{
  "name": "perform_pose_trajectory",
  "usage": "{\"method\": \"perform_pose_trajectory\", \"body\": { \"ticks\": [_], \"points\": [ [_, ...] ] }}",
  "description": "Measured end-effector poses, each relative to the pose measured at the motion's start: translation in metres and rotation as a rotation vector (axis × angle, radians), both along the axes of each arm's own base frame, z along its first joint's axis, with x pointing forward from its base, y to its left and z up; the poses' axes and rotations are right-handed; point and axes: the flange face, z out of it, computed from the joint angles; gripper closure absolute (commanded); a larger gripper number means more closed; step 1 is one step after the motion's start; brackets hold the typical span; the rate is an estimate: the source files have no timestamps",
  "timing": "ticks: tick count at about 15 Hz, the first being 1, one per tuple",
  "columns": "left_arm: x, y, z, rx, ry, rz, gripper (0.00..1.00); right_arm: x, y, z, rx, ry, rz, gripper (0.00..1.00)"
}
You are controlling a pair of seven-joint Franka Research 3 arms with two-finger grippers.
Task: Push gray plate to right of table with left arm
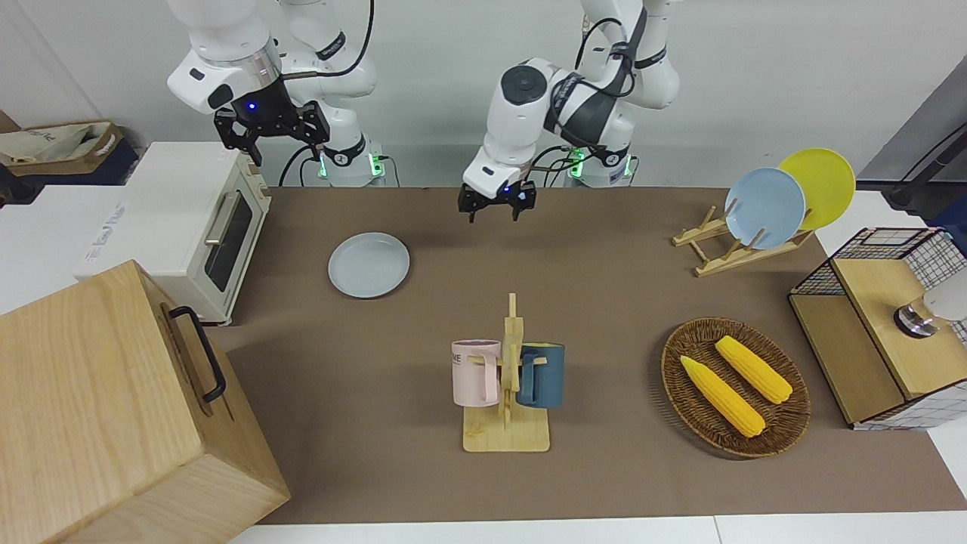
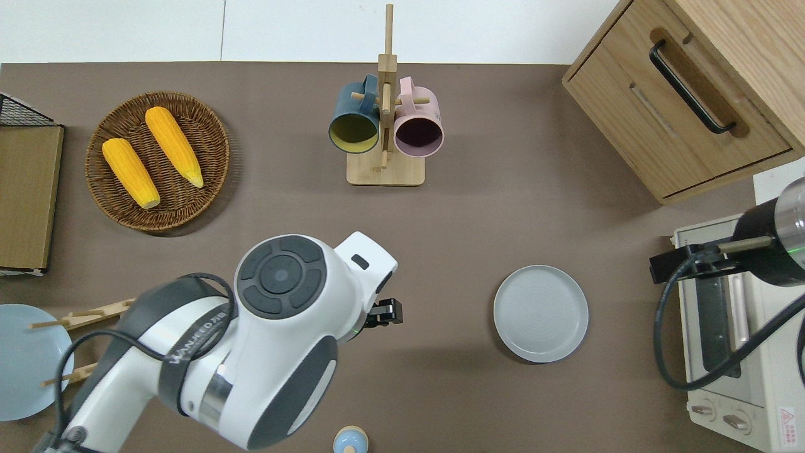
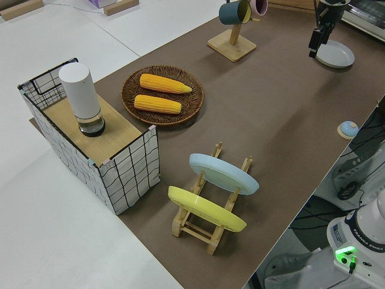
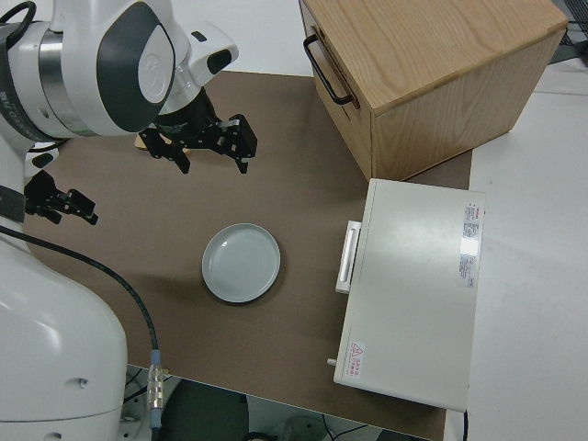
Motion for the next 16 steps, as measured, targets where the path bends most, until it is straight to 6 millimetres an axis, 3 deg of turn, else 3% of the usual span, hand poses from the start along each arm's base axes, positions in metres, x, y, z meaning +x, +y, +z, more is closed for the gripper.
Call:
{"method": "perform_pose_trajectory", "body": {
  "ticks": [4,8,10,16],
  "points": [
    [0.012,0.064,0.024,-0.005,0.027,-0.04,0.0,0.0,0.0,0.0,0.0,0.0,0.0,0.017],
    [0.021,0.161,0.057,-0.038,0.034,-0.095,0.0,0.0,0.0,0.0,0.0,0.0,0.0,0.017],
    [0.023,0.198,0.067,-0.047,0.021,-0.11,0.0,0.0,0.0,0.0,0.0,0.0,0.0,0.017],
    [0.027,0.263,0.09,0.03,-0.04,-0.153,0.0,0.0,0.0,0.0,0.0,0.0,0.0,0.017]
  ]
}}
